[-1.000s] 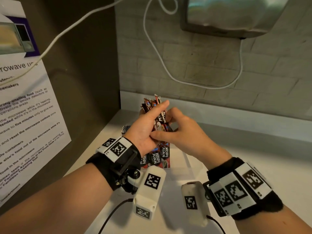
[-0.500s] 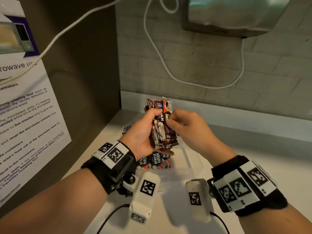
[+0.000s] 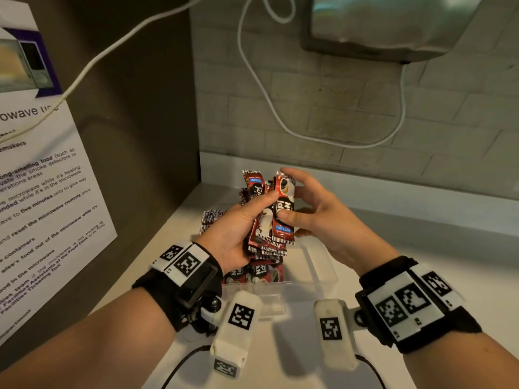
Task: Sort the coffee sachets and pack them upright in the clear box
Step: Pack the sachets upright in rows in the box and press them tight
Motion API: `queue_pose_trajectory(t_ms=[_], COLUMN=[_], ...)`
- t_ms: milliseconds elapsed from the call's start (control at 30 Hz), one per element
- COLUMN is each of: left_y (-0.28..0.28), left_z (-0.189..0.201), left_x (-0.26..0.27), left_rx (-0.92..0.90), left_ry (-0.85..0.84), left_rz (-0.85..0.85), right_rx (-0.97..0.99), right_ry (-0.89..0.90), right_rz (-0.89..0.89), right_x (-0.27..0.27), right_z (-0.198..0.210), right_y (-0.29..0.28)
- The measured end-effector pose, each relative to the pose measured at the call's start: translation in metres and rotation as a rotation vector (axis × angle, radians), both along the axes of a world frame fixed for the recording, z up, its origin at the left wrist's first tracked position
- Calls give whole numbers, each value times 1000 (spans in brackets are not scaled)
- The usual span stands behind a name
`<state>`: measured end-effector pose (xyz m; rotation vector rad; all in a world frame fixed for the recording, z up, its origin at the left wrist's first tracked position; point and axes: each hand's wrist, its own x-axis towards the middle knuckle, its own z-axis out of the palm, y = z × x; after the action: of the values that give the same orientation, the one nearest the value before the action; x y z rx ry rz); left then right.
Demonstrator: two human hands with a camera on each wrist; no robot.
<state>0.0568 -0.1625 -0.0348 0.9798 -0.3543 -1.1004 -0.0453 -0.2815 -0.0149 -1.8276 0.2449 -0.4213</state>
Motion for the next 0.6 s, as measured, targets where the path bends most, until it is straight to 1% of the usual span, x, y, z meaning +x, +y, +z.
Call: queue_pose_trajectory(t_ms=[133,267,367,467,533,600], left_y=[2,3,3,8,11,10], left_z=[-2,0,0,0,2,4], left_x=[2,1,-1,1,2,3], left_rx=[-3,25,21,13,-8,-4], left_ry=[-55,-92,-87,-76,-77,-96], left_rz=[-45,-38,-47,-37,-8,38], right_rx=[-27,1,125,237,254,255], right_ry=[-28,-79,-123,-229,-268,-270], right_rz=[-58,-165,-287,-402,-452,-470], right_x=[-1,2,6,2,0,-1], right_z=[4,4,4,7,6,4], right_y=[2,2,-4,-13,-17,-18])
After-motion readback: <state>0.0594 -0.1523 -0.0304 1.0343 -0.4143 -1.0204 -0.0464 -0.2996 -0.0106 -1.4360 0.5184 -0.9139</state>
